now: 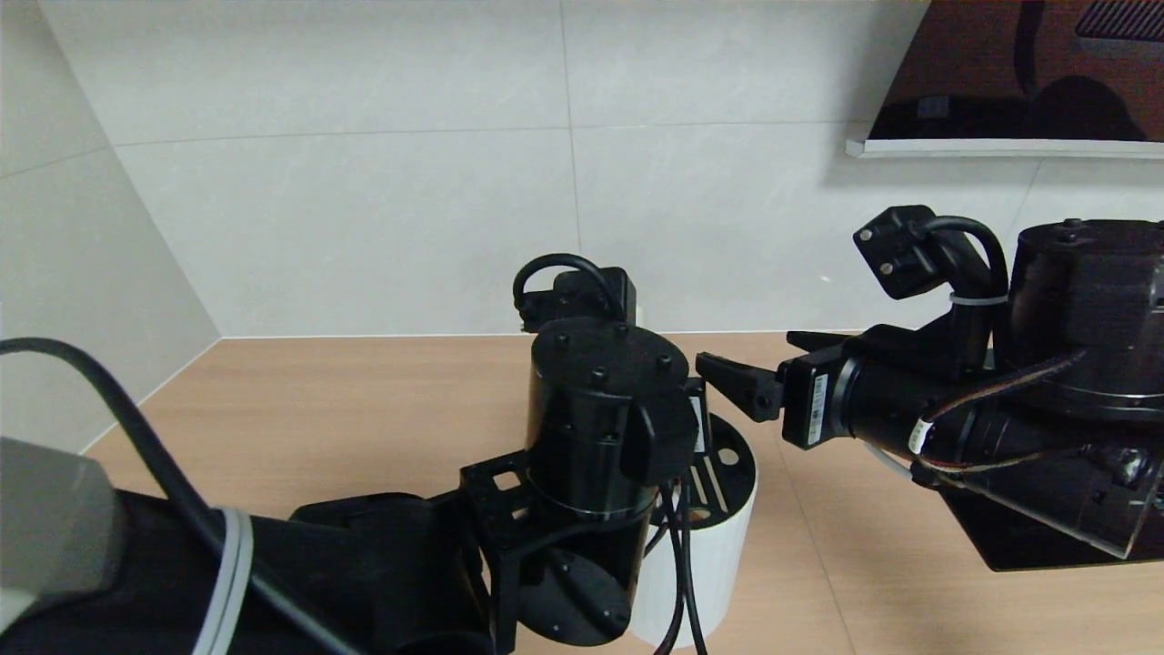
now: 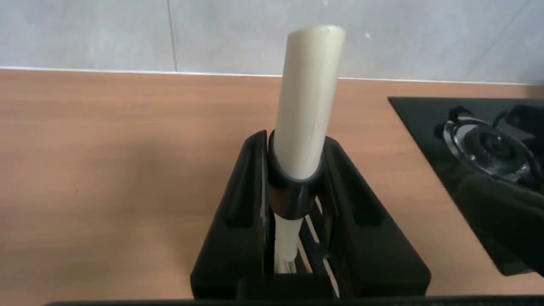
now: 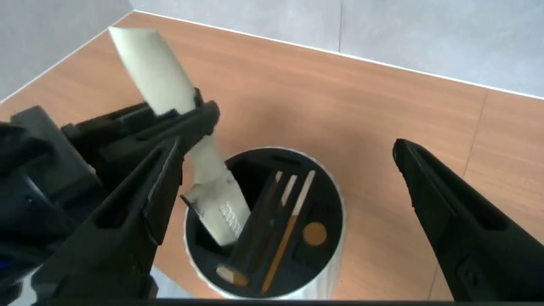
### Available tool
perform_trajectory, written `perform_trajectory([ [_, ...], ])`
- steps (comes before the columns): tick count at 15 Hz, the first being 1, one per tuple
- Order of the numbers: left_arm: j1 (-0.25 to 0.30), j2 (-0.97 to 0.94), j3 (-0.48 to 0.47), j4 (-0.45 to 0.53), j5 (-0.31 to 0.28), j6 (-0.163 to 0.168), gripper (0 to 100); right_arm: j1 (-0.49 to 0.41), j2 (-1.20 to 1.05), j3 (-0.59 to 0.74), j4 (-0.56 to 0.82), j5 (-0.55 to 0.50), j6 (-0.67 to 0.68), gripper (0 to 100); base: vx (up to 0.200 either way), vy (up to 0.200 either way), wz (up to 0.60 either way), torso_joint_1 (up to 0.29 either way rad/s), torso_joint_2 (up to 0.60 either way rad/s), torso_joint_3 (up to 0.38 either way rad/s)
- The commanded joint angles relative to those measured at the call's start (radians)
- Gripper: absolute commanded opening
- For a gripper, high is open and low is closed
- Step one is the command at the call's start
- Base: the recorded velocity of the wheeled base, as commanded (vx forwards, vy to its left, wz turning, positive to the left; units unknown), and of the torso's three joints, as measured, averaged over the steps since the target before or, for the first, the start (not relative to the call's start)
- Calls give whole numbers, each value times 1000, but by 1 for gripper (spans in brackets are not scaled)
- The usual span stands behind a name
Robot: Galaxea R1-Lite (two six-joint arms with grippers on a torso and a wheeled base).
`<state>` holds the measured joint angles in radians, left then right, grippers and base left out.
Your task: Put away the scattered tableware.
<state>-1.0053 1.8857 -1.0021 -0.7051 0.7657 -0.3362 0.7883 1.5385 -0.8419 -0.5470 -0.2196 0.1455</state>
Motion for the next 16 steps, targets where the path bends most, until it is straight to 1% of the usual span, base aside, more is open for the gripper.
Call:
perform_trajectory([
  [1,1,15,10,-1,-6,-3,0,-1,5,0,-1,0,0,100,0,0,0,0,0,0],
  [3,-19,46,36,3,-29,-3,0,-3,5,1,-1,0,-1,100,0,0,0,0,0,0],
  [6,-19,73,39,1,-31,-3,0,-3,5,1,-1,0,-1,100,0,0,0,0,0,0],
  [13,-19,70,42,1,-31,-3,0,-3,5,1,-1,0,-1,100,0,0,0,0,0,0],
  [14,-19,70,42,1,-31,-3,100,-3,5,1,-1,0,0,100,0,0,0,0,0,0],
  [16,-19,64,43,1,-31,-3,100,-3,5,1,-1,0,0,100,0,0,0,0,0,0],
])
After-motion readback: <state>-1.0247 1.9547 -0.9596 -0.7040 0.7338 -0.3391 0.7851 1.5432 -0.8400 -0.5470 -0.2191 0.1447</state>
